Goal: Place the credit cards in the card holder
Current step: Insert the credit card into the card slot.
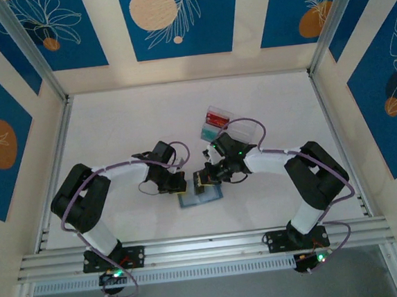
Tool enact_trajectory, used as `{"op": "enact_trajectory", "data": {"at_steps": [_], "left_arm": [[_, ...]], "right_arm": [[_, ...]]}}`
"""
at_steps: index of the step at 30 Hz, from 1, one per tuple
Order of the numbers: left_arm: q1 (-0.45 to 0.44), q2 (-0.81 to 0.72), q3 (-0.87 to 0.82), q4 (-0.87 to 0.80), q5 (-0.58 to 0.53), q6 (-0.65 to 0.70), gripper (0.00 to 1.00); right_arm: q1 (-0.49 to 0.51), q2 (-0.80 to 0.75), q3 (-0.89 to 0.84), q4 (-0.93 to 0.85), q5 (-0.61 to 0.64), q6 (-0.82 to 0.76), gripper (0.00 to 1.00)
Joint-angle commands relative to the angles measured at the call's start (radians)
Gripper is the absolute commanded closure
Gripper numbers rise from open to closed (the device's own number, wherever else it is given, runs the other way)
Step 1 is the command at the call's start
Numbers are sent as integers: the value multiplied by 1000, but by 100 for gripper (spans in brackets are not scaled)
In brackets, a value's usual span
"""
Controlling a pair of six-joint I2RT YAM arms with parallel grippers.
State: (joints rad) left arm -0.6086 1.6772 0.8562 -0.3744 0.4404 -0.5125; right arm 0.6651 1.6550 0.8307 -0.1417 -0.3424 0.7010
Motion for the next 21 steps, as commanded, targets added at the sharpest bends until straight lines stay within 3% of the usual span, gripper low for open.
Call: {"op": "enact_trajectory", "data": {"at_steps": [1, 21], "left_arm": [[11, 12, -20, -60, -49, 25, 96], [12, 13, -16, -64, -54, 29, 96]], "right_arm": [[2, 16, -24, 18, -61, 24, 100], [10, 77, -65, -38, -111, 15, 100]]}}
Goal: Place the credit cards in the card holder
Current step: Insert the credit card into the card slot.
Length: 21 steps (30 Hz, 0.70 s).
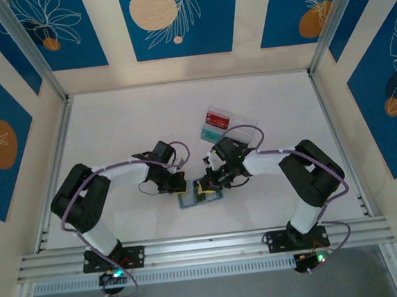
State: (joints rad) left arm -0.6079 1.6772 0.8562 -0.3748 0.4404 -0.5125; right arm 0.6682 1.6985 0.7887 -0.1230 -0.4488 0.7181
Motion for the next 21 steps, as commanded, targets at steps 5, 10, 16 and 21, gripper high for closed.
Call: {"op": "enact_trajectory", "data": {"at_steps": [5, 10, 16, 21], "left_arm": [[11, 15, -15, -65, -54, 30, 96], [10, 14, -17, -65, -52, 30, 96], [10, 13, -17, -63, -51, 29, 96], [10, 8, -16, -61, -46, 25, 96]], "right_arm": [[7, 65, 1, -58, -11, -16, 100], [5, 87, 37, -66, -10, -30, 100], [3, 112, 92, -95, -5, -54, 100], [13, 149, 120, -89, -13, -58, 100]]}}
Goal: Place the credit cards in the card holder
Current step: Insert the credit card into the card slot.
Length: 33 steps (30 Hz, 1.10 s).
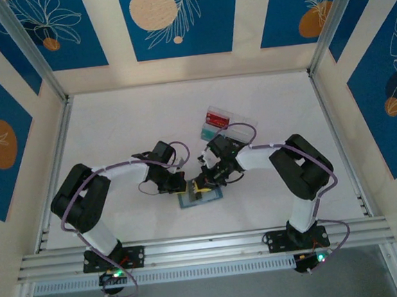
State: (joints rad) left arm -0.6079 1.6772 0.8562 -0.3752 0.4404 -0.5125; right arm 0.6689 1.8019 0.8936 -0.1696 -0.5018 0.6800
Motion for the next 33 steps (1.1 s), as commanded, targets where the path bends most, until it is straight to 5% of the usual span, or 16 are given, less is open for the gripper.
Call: {"op": "enact_trajectory", "data": {"at_steps": [1, 16, 33], "left_arm": [[11, 6, -13, -63, -43, 22, 96], [70, -144, 2, -54, 92, -67, 93], [66, -40, -4, -16, 75, -32, 93]], "right_arm": [[15, 52, 22, -42, 43, -19, 100], [29, 3, 48, -147, 114, -28, 61], [50, -21, 111, -272, 174, -43, 48]]}}
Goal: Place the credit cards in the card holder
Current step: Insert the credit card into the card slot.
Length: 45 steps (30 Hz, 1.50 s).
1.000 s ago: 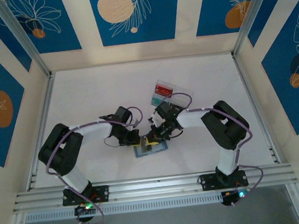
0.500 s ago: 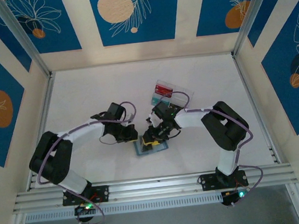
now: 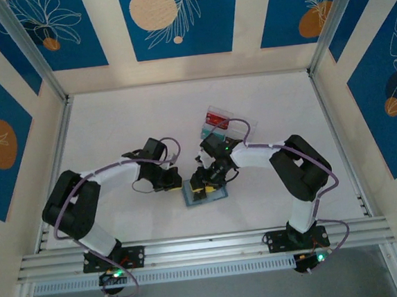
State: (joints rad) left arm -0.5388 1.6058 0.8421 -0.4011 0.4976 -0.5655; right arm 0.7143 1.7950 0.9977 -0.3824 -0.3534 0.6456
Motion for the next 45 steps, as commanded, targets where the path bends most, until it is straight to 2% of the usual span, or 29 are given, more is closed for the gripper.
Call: {"op": "enact_trajectory", "data": {"at_steps": [1, 10, 20, 28, 39, 45], "left_arm": [[-5, 42, 14, 14, 17, 22, 93], [-12, 106, 19, 18, -21, 35, 94], [-12, 121, 17, 14, -36, 47, 94], [-13, 119, 14, 16, -33, 46, 94], [-13, 119, 17, 15, -31, 47, 94], [-13, 120, 17, 17, -28, 46, 94]], "right_arm": [[5, -13, 8, -59, 25, -9, 48], [5, -20, 22, -82, 30, -14, 43], [16, -10, 106, -213, 164, -41, 42], [23, 28, 131, -191, 134, -45, 46], [30, 56, 159, -223, 168, -44, 48], [41, 65, 166, -193, 131, -36, 48]]}}
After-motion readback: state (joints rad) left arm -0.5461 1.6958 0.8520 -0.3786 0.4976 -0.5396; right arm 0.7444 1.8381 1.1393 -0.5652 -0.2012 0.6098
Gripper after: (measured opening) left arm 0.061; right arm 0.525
